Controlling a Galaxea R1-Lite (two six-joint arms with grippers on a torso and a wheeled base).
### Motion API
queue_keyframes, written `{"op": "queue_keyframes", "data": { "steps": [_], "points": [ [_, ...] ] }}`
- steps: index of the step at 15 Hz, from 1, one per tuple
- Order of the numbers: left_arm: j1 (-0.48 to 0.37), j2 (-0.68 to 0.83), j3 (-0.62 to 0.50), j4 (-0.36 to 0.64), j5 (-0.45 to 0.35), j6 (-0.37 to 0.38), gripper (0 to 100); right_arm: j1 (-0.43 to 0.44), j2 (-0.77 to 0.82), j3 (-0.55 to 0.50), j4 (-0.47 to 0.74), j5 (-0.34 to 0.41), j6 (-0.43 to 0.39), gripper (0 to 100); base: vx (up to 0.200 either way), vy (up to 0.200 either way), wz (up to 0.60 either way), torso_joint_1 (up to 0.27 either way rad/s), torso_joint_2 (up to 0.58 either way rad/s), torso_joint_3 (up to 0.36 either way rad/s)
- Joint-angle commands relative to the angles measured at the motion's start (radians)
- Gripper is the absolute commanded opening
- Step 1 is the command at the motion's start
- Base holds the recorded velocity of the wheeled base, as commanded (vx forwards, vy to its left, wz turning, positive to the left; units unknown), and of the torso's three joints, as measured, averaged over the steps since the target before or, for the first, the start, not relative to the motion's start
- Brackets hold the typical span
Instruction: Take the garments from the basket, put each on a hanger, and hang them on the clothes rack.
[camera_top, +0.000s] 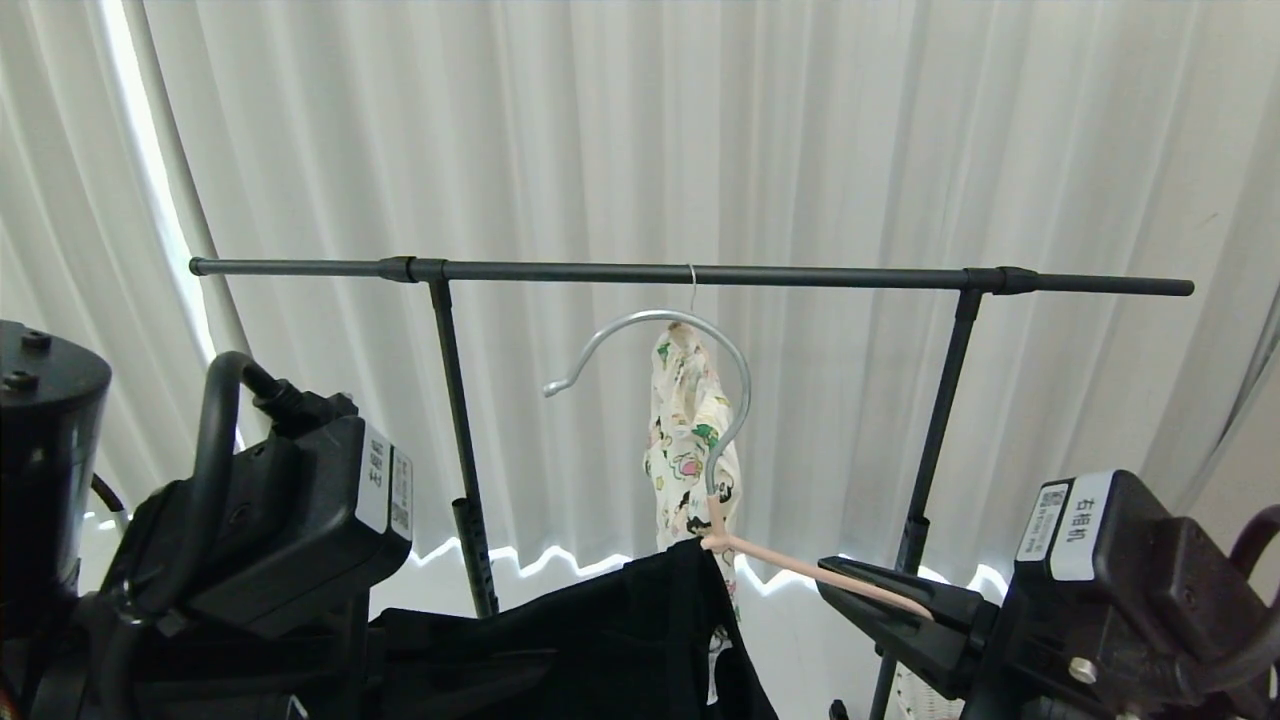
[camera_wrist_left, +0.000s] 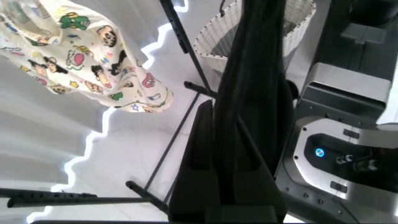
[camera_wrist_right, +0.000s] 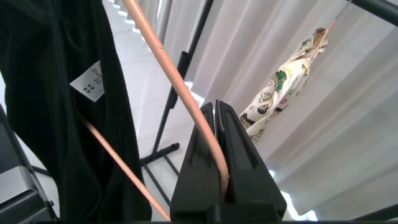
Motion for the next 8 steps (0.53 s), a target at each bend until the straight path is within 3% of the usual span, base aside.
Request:
{"op": "queue_keyframes", "data": {
  "steps": [1,2,6,8],
  "points": [
    [0.000,0.003,0.000,0.001,0.001,0.000,0,0.000,0.002,0.003,-0.001,-0.001,-0.001,0,0.000,0.000,0.00,0.000,0.00,0.000],
    [0.000,0.003,-0.001,0.001,0.001,0.000,0,0.000,0.001,0.006,-0.001,-0.001,-0.001,100,0.000,0.000,0.00,0.000,0.00,0.000],
    [0.013,-0.002,0.009,0.001,0.022,0.000,0,-0.011,-0.005,0.026,-0.001,-0.001,-0.017,100,0.000,0.000,0.00,0.000,0.00,0.000],
    [0.029,-0.010,0.017,0.001,0.107,0.003,0,-0.038,-0.015,0.040,-0.001,-0.001,-0.017,100,0.000,0.000,0.00,0.000,0.00,0.000]
  ]
}}
